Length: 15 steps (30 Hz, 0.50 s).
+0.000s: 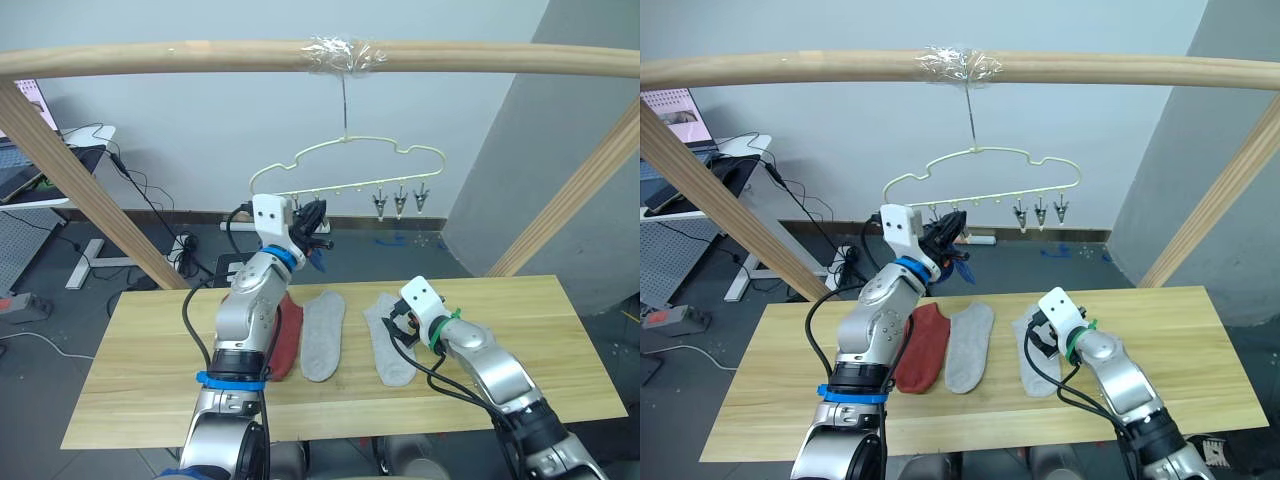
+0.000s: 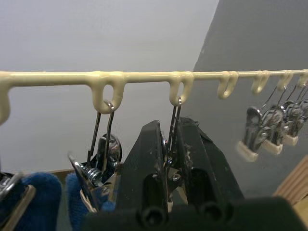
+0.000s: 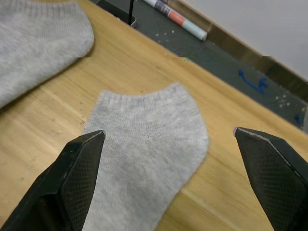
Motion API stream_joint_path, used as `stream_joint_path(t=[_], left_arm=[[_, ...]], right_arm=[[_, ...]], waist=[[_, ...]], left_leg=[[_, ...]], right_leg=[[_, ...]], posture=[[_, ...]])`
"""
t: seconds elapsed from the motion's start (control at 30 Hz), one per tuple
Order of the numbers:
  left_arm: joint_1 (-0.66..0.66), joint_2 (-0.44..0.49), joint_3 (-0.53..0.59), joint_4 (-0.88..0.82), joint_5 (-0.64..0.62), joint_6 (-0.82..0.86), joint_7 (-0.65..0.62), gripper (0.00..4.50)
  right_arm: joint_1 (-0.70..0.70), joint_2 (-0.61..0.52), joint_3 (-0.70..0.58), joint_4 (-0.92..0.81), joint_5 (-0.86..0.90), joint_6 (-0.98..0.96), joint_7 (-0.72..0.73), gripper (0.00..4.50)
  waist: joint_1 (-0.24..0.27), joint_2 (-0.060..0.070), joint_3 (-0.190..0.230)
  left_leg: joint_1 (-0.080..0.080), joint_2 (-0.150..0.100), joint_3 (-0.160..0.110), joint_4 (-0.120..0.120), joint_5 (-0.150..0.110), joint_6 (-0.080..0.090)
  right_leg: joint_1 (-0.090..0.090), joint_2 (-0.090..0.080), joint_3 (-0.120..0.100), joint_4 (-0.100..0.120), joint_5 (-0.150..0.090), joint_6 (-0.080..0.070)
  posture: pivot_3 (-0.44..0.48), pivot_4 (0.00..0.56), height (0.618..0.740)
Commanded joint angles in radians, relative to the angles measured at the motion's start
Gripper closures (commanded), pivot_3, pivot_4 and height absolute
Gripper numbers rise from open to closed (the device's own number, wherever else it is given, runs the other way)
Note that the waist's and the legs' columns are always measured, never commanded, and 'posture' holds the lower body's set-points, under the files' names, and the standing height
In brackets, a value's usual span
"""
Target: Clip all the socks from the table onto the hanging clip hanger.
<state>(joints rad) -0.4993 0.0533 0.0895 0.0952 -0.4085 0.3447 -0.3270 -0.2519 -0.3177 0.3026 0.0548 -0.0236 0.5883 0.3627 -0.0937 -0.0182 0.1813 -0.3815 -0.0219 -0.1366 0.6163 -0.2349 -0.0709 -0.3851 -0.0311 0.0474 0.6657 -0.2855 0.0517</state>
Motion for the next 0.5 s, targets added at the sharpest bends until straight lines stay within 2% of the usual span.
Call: stream_joint_path(t=[0.03,0.27,0.37,0.5], left_arm=[[0.012,0.015,0.014,-0.054,-0.018,0.026,0.001,4.42],[0.029,0.025,0.011,-0.075,-0.014,0.026,0.01,4.42],[0.03,0.03,0.018,-0.08,-0.021,0.037,0.015,4.42],[0.021,0.032,0.048,-0.08,-0.057,0.068,0.017,4.42]], right_arm=[[-0.03,0.028,0.007,0.093,-0.019,-0.047,0.003,0.0],[-0.038,0.072,-0.011,0.264,-0.02,-0.069,0.02,0.0],[-0.019,0.066,-0.018,0.276,-0.019,-0.086,0.036,0.62],[0.01,0.044,-0.021,0.228,-0.017,-0.097,0.069,2.0]], waist=[[0.002,0.0,0.0],[0.005,0.0,0.0],[0.006,0.0,-0.001],[0.008,0.0,-0.001]], left_leg=[[0.0,0.0,0.0,0.0,0.0,0.0],[0.001,0.0,0.0,0.0,0.0,0.0],[0.001,0.0,0.0,0.003,0.0,0.0],[0.002,0.0,-0.002,0.008,0.0,0.0]], right_leg=[[0.0,0.0,0.0,0.0,0.0,0.0],[0.001,0.0,0.0,0.0,0.0,0.0],[0.002,0.0,0.0,0.001,0.001,0.001],[0.006,0.001,0.0,0.0,0.002,0.003]], posture=[[-0.098,0.165,0.74],[-0.081,0.163,0.74],[-0.081,0.163,0.74],[-0.079,0.162,0.74]])
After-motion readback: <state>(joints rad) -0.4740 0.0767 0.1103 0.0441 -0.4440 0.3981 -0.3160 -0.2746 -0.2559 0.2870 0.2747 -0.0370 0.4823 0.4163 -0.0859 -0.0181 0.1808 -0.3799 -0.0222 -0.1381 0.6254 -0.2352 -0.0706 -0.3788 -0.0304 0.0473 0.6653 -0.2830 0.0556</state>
